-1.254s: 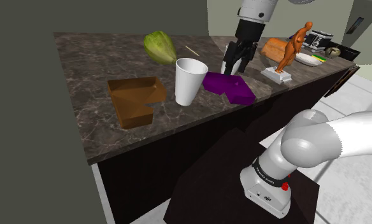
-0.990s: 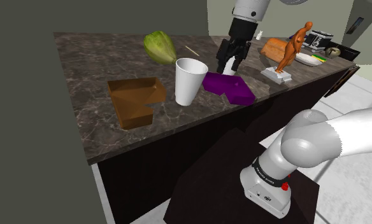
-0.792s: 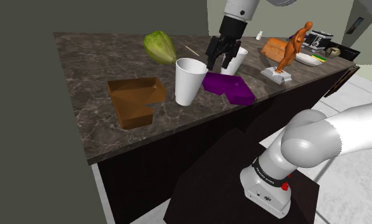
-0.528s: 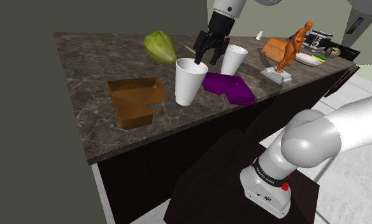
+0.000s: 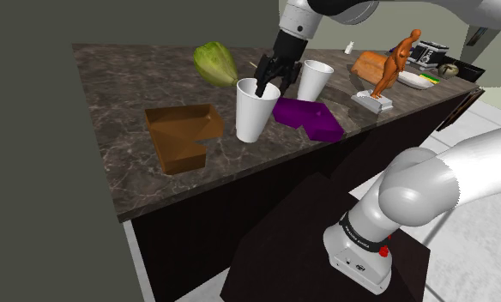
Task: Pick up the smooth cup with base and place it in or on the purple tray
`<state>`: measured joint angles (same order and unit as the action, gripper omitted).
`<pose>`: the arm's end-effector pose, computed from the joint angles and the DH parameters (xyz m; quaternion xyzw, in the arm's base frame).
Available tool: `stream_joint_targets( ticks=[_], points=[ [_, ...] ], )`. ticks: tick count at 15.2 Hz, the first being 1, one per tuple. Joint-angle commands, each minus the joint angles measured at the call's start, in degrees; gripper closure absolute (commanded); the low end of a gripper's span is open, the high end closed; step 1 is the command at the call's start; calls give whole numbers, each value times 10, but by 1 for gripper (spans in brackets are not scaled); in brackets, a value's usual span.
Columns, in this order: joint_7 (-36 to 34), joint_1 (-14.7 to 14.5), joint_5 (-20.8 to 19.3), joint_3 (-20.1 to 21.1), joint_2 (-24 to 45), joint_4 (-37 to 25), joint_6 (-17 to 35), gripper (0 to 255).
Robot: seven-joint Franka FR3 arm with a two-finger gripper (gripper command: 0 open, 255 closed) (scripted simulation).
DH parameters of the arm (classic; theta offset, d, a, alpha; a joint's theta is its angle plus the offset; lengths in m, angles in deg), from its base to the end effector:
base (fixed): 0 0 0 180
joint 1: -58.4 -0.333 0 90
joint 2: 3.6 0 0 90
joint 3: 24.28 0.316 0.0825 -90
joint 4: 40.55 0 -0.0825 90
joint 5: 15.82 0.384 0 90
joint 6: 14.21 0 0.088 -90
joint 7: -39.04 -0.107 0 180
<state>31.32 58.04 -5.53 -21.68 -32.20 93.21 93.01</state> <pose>0.4043 0.0365 0.5260 -0.9946 0.0689 -0.0111 0.0766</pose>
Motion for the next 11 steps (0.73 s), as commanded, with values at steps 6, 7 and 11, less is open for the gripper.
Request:
stream_joint_targets(
  ticks=[6,7,11],
  points=[
    [0,0,0,0,0,2,3,0],
    [0,0,0,0,0,2,3,0],
    [0,0,0,0,0,2,3,255]
  ],
)
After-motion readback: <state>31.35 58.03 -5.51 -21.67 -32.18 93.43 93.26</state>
